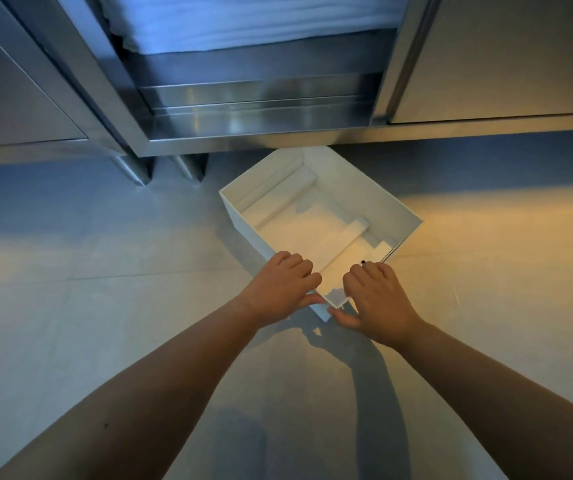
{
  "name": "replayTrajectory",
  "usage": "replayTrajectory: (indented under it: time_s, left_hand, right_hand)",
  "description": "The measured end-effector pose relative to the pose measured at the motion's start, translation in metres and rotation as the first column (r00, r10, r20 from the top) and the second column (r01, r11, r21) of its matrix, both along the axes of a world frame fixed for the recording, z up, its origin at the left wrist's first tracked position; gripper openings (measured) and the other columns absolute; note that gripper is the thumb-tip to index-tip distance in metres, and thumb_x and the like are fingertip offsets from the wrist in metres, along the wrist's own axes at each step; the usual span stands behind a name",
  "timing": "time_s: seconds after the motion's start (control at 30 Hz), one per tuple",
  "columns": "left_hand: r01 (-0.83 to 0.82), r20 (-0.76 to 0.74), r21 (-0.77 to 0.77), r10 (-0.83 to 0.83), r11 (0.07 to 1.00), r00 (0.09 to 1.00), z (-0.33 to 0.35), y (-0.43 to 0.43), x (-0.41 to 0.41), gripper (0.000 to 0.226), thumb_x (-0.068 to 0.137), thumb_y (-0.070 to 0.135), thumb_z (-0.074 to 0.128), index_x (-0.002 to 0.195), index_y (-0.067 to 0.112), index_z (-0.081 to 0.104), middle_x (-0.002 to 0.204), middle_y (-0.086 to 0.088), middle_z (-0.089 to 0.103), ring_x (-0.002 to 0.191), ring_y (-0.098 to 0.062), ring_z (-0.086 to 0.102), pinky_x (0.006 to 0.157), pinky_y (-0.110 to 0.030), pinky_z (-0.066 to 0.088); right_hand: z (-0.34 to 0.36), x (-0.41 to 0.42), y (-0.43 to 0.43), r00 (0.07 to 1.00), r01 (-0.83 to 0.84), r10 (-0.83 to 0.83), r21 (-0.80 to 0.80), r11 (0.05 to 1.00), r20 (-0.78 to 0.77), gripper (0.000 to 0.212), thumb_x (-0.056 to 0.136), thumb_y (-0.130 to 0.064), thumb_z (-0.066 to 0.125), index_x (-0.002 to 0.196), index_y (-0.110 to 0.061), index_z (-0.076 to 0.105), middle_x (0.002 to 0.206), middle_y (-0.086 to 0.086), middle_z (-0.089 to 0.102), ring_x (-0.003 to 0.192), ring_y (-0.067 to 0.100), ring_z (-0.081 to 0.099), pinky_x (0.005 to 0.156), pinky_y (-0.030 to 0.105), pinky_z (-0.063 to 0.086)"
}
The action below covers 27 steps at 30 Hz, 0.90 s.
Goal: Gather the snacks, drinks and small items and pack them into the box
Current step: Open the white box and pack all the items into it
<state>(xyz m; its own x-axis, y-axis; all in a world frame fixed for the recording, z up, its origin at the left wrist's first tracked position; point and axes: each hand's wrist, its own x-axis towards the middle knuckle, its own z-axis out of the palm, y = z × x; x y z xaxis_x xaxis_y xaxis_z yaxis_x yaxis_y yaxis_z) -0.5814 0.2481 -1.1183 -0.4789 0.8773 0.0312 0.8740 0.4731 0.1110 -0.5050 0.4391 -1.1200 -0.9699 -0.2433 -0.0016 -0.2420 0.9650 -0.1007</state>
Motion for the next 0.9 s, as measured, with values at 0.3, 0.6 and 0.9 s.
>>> replayTrajectory:
  time_s: [0.3, 0.6, 0.9]
  left_hand:
    - [-0.060, 0.121, 0.208, 0.035, 0.976, 0.992, 0.093, -0.016, 0.028, 0.023, 0.079, 0.026, 0.073, 0.070, 0.009, 0.061, 0.069, -0.007, 0.059, 0.062, -0.026, 0.053, 0.058, -0.033, 0.043]
    - [-0.214, 0.242, 0.237, 0.156, 0.948, 0.958, 0.304, -0.082, 0.058, 0.028, 0.081, 0.031, 0.065, 0.067, 0.008, 0.062, 0.062, -0.006, 0.059, 0.056, -0.026, 0.055, 0.054, -0.029, 0.040]
    - [-0.147, -0.001, 0.274, 0.153, 0.950, 0.988, 0.592, -0.144, 0.066, 0.052, 0.092, 0.046, 0.042, 0.059, 0.007, 0.053, 0.053, -0.005, 0.047, 0.050, -0.024, 0.047, 0.045, -0.028, 0.039]
  right_hand:
    - [0.085, 0.016, -0.008, 0.994, -0.046, 0.030, -0.145, 0.988, -0.109, 0.046, 0.063, -0.051, 0.078, 0.066, -0.010, 0.057, 0.064, 0.005, 0.060, 0.059, 0.021, 0.053, 0.061, 0.030, 0.041]
    - [0.289, 0.013, -0.061, 0.963, -0.268, 0.249, -0.249, 0.931, -0.107, 0.049, 0.075, -0.057, 0.049, 0.061, -0.010, 0.050, 0.058, 0.003, 0.048, 0.056, 0.022, 0.045, 0.060, 0.029, 0.026]
    - [0.565, -0.006, -0.113, 0.835, -0.523, 0.425, -0.262, 0.811, -0.350, 0.055, 0.083, -0.062, 0.042, 0.061, -0.012, 0.043, 0.060, 0.001, 0.039, 0.058, 0.018, 0.033, 0.060, 0.029, 0.020]
